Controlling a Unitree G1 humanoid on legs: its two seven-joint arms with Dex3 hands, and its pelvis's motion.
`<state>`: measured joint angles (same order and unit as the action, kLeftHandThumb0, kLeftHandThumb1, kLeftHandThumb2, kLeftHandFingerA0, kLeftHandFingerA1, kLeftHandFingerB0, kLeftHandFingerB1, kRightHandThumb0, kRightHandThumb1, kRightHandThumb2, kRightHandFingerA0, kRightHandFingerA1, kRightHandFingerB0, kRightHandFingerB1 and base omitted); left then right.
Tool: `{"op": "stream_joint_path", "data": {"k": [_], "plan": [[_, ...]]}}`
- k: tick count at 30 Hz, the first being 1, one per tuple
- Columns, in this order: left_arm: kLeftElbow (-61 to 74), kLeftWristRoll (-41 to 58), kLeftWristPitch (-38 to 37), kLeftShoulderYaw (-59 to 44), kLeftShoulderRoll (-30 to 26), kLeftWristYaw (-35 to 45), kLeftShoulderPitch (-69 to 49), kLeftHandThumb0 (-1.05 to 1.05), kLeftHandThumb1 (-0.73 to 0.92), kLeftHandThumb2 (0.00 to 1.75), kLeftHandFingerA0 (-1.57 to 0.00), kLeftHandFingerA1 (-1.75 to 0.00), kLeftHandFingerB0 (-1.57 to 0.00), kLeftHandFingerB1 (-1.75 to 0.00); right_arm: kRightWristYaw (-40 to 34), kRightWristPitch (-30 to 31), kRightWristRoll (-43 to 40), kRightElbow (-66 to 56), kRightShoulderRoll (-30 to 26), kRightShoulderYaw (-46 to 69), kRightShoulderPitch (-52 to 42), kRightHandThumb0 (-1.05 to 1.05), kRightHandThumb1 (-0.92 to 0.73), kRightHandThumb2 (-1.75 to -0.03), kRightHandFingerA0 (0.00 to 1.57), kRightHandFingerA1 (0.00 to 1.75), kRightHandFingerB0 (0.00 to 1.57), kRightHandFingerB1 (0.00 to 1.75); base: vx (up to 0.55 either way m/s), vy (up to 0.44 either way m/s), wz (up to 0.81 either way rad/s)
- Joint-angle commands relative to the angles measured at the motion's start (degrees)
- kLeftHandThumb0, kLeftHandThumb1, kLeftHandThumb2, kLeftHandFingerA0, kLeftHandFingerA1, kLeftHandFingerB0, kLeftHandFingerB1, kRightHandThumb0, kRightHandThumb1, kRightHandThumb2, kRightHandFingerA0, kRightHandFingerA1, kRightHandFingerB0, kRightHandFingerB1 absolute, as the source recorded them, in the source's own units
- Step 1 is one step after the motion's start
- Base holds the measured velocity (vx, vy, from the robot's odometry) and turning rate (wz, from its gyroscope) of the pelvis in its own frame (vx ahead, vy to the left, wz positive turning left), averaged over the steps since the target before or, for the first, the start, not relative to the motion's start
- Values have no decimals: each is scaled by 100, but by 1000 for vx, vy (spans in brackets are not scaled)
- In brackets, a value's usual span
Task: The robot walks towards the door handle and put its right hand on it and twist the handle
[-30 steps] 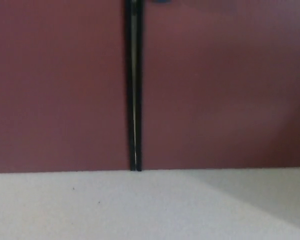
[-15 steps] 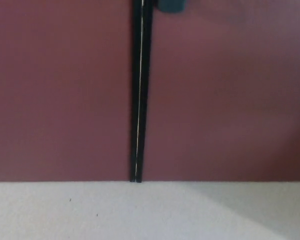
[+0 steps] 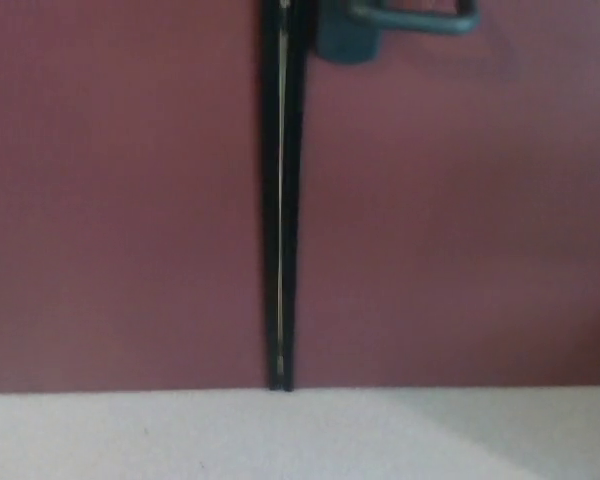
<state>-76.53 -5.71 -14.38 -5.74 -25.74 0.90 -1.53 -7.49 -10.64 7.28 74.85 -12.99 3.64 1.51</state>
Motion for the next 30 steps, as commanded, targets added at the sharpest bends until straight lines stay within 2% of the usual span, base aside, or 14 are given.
{"op": "stream_joint_path", "data": {"k": [1,8,13,19,30], "plan": [[-10,-20,5,-32,-29,46,-66,-42,18,107,-76,-115,-57,-100,83,95,-19,32,43,6,-33,-11,-71,-60,70,58,46,42,238,-159,-7],[-11,-44,13,-12,-64,71,-130,-40,17,107,-76,-115,-57,-99,169,152,-23,52,50,-20,-14,-12,-71,-60,69,58,46,42,223,-123,-6],[-17,-51,-8,-5,-57,54,-132,-43,19,106,-75,-115,-56,-100,260,173,90,52,26,-149,-13,-13,-70,-60,68,55,48,42,243,256,-2],[-1,-8,-39,-37,-51,99,-175,-43,19,106,-73,-116,-57,-100,287,161,91,52,23,-161,-24,-14,-69,-60,68,55,49,43,108,21,3],[-5,-42,15,-28,-52,78,-118,-43,19,105,-76,-114,-57,-99,301,152,65,39,31,-134,31,-14,-69,-60,69,56,49,43,66,-145,0]]}}
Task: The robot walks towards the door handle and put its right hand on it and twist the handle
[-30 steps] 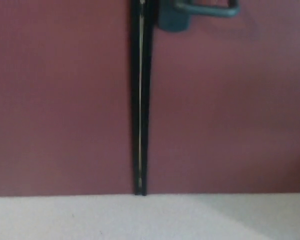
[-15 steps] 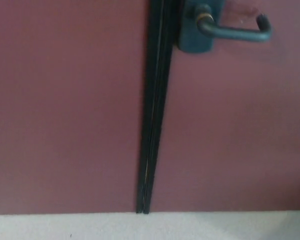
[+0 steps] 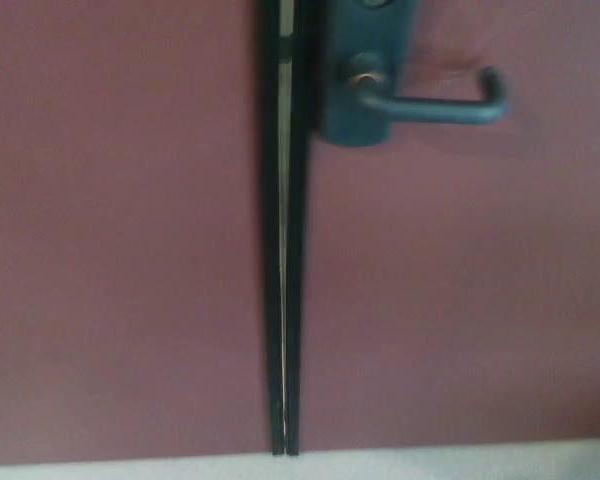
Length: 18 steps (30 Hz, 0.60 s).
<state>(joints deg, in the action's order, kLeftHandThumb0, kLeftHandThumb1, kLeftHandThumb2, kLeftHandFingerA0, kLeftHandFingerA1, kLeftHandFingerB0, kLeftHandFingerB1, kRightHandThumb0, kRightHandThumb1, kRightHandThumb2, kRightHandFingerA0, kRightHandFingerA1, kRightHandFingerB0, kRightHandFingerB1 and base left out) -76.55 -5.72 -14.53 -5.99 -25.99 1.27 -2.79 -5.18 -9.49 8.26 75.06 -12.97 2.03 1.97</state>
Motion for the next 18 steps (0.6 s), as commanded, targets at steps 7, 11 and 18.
{"op": "stream_joint_path", "data": {"k": [7,11,18], "plan": [[-27,-12,32,-38,-11,67,-7,-43,19,105,-76,-114,-57,-99,120,44,-14,9,20,15,19,-14,-69,-60,69,57,49,43,6,-37,-1],[-27,-36,-10,-29,-12,16,-143,-43,19,105,-76,-114,-57,-99,105,17,26,23,38,-23,-68,-13,-69,-60,69,56,49,43,36,187,8],[-34,-55,0,-36,-2,5,-176,-43,18,105,-78,-113,-58,-101,108,24,41,20,42,-67,-77,-13,-69,-60,67,54,48,43,73,93,3]]}}
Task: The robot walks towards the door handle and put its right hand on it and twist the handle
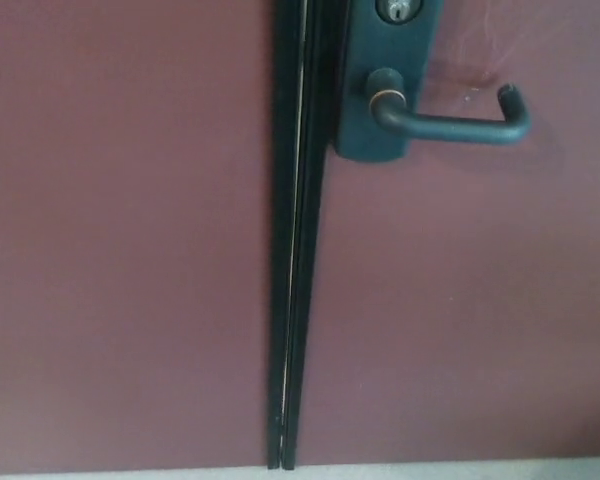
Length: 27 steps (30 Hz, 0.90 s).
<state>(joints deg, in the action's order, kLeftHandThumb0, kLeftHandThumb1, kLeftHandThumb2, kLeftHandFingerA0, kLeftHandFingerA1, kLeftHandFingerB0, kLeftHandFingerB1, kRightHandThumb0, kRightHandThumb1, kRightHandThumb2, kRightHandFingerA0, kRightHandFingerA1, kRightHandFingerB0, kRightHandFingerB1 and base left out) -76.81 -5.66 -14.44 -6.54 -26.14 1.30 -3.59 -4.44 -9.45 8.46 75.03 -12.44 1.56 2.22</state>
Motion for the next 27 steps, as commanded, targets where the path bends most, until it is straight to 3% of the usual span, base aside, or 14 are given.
{"op": "stream_joint_path", "data": {"k": [1,5,6,11,12,13,14,15,27], "plan": [[-11,-57,-6,13,12,10,-70,-45,20,102,-85,-105,-64,-91,23,31,24,26,-8,-23,-74,-14,-69,-60,67,53,49,43,0,0,0],[-16,-18,-11,-23,7,87,-39,-44,22,101,-85,-101,-64,-87,26,21,33,37,-3,-36,-34,-14,-69,-60,67,54,49,43,1,-15,2],[-12,-19,3,-22,5,74,-32,-44,19,105,-80,-113,-60,-99,38,28,8,36,2,-14,-35,-14,-69,-60,67,54,49,43,0,0,0],[13,-12,-29,-31,-24,73,-18,-44,19,105,-80,-114,-60,-99,68,-21,45,5,13,-66,-10,-14,-69,-59,67,54,49,43,4,-25,13],[24,-11,-46,-30,-26,71,-14,-44,22,101,-84,-101,-63,-87,71,-21,52,1,10,-77,0,-14,-69,-59,67,54,49,43,0,0,0],[27,-15,-50,-28,-26,64,0,-44,22,101,-84,-101,-63,-87,75,-18,42,-1,9,-75,13,-14,-69,-59,67,54,49,43,0,0,0],[26,-18,-47,-29,-23,59,6,-45,19,105,-80,-114,-60,-99,84,-21,39,3,5,-79,15,-13,-69,-59,67,54,49,43,2,-56,15],[18,-13,-24,-40,-13,49,18,-43,18,105,-79,-114,-59,-99,102,-31,15,6,7,-63,11,-13,-69,-59,67,54,49,43,-92,-83,11],[-1,-32,-3,-61,-10,106,40,-44,18,106,-80,-114,-60,-100,121,72,-4,22,40,-8,48,-14,-70,-60,66,54,48,43,117,-282,-3]]}}
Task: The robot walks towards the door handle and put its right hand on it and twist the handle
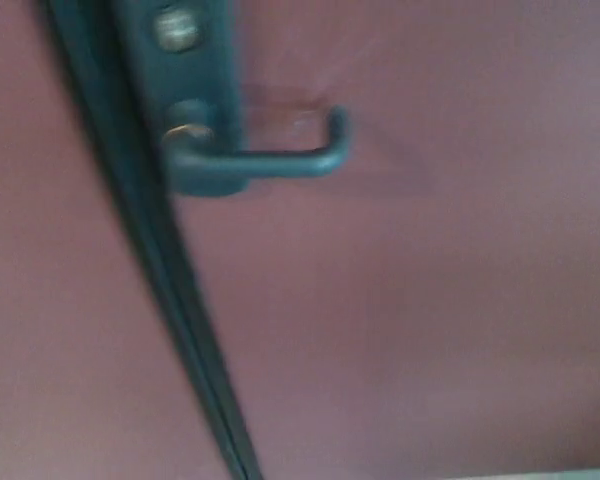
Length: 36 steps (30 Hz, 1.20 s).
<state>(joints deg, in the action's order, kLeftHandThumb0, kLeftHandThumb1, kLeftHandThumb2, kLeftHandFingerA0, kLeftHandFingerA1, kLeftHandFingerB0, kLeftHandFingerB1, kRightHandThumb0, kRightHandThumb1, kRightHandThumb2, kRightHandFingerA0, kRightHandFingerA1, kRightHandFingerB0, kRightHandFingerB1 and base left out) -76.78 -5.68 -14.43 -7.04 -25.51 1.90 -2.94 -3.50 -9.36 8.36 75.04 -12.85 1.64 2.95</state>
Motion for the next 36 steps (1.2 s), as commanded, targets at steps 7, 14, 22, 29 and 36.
{"op": "stream_joint_path", "data": {"k": [7,14,22,29,36], "plan": [[11,-71,-39,26,-84,7,-57,-44,22,102,-85,-101,-64,-88,-15,73,84,23,73,-116,-45,-15,-70,-60,68,54,48,43,127,-80,-3],[9,-115,-27,121,-120,-25,-32,-43,22,101,-85,-101,-65,-88,26,17,37,32,81,-137,-146,-15,-69,-60,67,54,47,42,116,128,-2],[24,-110,-35,152,-190,90,49,-44,23,102,-86,-101,-66,-88,71,95,-52,43,133,-27,-171,-16,-70,-60,66,54,48,42,95,108,1],[34,-62,3,126,-238,164,75,-45,21,105,-76,-113,-57,-99,29,65,-35,37,200,-1,-227,-15,-70,-60,65,53,47,42,2,0,1],[37,-84,30,141,-244,113,108,-45,22,105,-75,-115,-56,-100,29,10,-52,22,221,46,-276,-15,-70,-60,67,53,47,42,8,-11,2]]}}
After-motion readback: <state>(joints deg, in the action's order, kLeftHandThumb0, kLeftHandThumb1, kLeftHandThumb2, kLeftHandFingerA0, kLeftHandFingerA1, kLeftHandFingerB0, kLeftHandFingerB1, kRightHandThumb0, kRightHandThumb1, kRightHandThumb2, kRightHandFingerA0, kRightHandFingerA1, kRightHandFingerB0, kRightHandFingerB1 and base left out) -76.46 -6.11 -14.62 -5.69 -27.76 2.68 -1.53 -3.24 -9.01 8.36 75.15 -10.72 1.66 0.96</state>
